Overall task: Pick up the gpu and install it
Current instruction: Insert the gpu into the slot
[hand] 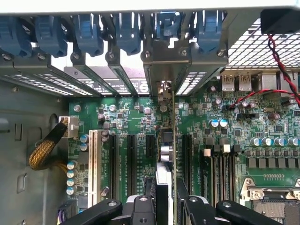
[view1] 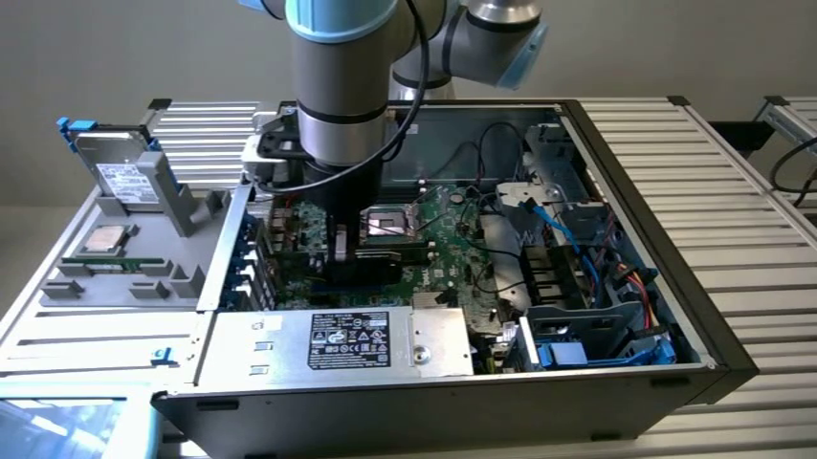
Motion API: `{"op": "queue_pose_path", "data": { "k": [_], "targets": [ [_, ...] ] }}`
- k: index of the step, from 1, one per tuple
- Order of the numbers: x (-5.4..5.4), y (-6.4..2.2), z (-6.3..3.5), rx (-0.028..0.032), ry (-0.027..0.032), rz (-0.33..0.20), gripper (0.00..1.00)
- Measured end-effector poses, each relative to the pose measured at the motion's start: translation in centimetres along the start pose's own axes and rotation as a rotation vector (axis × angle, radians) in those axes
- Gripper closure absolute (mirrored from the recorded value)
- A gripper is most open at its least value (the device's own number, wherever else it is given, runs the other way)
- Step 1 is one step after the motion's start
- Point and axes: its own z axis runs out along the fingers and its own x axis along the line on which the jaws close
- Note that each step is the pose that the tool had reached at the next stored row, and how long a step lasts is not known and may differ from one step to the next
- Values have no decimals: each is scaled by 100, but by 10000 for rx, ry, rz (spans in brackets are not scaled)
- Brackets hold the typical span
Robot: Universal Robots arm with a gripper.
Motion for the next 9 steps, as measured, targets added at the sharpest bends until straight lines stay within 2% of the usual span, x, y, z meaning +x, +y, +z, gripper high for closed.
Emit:
{"op": "queue_pose_path", "data": {
  "k": [9],
  "targets": [
    [1,15,7,-2,3,0,72]
  ]
}}
